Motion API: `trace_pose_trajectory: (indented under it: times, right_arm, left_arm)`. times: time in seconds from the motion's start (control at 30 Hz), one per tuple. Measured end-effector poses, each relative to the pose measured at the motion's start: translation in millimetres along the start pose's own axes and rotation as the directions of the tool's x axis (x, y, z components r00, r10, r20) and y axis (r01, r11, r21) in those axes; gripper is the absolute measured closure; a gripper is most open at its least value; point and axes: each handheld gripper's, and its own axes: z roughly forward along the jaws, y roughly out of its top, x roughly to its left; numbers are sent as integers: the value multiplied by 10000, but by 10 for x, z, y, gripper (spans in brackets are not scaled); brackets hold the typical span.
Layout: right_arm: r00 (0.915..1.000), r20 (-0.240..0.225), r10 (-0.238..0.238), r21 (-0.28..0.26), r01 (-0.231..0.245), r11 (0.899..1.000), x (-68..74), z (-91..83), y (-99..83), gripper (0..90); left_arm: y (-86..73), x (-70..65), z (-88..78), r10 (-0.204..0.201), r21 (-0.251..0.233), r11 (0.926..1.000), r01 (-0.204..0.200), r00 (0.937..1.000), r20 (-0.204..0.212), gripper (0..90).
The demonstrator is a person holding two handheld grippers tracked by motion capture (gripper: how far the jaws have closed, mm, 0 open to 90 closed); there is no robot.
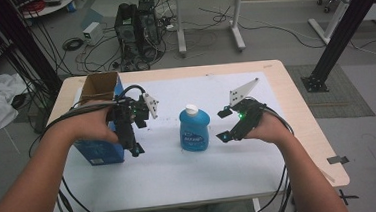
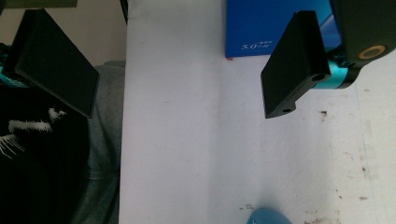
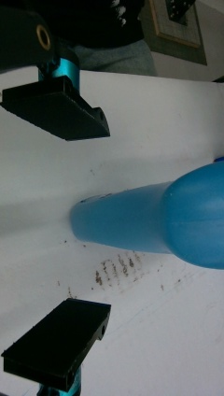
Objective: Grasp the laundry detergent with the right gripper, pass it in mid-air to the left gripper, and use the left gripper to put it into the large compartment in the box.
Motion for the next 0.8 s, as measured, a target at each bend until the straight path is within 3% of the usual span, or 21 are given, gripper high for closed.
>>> trace_pose_trajectory:
  times: [0.8]
  right_arm:
    - [9998,-181,-43,-122,41,9999,-64,427,21,120]
  left_arm:
    - [-20,-32,-26,15,121,9999,-14,9999,-128,116]
